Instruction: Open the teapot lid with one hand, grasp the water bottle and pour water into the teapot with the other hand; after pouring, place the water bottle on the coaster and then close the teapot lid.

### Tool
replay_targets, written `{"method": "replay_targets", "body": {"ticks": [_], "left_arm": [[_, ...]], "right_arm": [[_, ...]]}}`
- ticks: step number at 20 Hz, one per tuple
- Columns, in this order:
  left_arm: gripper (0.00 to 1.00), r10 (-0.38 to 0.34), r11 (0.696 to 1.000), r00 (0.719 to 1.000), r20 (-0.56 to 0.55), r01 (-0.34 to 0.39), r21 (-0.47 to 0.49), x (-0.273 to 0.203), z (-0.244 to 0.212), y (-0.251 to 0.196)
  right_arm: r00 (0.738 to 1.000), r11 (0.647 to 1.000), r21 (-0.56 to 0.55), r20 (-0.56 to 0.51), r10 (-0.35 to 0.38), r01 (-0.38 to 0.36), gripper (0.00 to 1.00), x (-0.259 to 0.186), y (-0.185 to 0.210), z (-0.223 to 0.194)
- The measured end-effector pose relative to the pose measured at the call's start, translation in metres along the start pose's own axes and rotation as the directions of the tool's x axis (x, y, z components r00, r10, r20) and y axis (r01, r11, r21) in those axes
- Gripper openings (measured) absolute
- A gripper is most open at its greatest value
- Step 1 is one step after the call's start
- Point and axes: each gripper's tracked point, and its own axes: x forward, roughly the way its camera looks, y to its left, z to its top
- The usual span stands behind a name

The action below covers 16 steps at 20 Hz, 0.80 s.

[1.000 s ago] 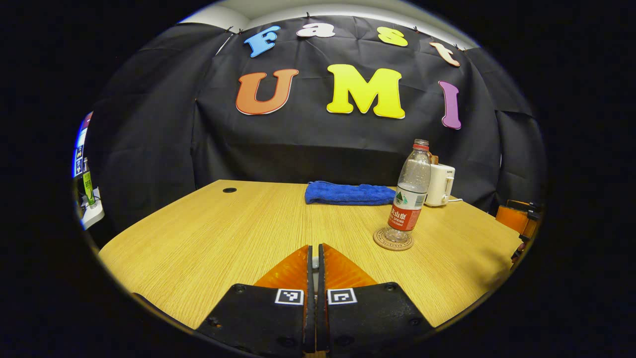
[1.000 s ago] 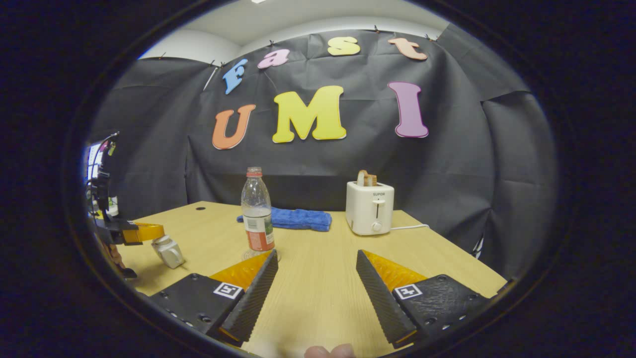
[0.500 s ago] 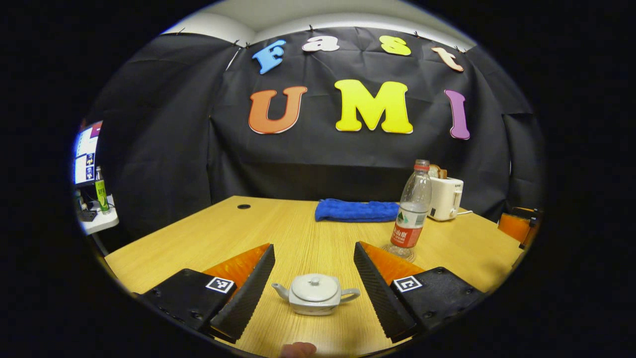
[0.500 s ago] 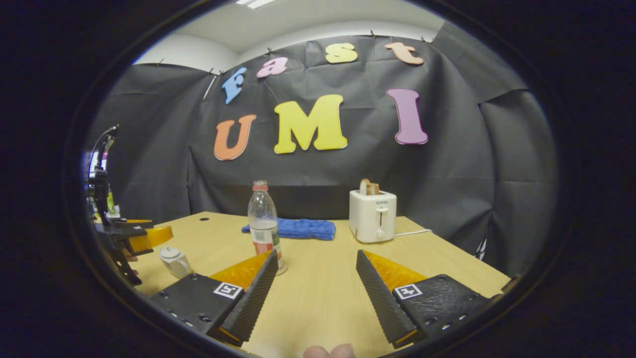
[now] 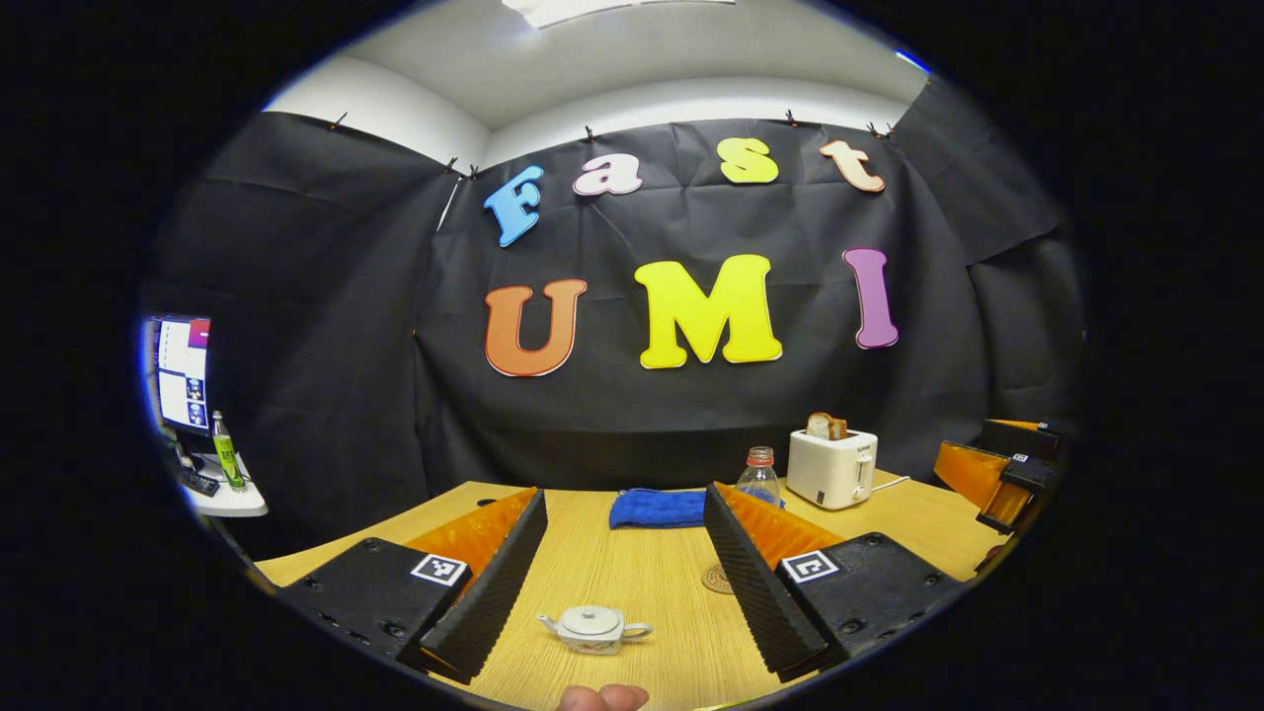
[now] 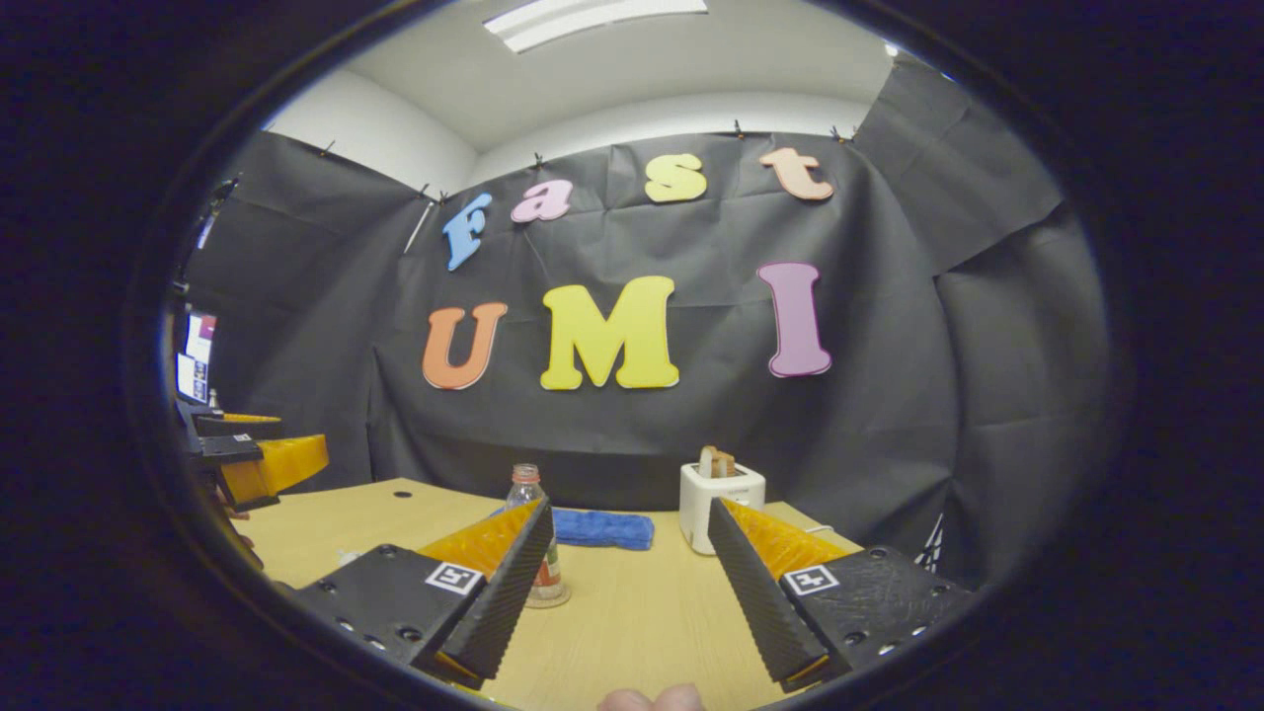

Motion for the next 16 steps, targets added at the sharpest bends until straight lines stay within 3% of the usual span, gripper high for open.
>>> {"method": "replay_targets", "body": {"ticks": [7,16], "left_arm": [[1.00,-0.040,0.999,0.999,0.013,0.039,0.024,-0.021,0.003,-0.027],[1.00,-0.056,0.998,0.998,-0.006,0.057,0.005,-0.026,-0.003,-0.031]], "right_arm": [[1.000,1.000,-0.013,0.000,-0.023,0.023,0.95,-0.028,-0.002,-0.004],[0.999,0.998,-0.034,0.003,-0.050,0.050,0.95,-0.033,-0.005,-0.002]]}}
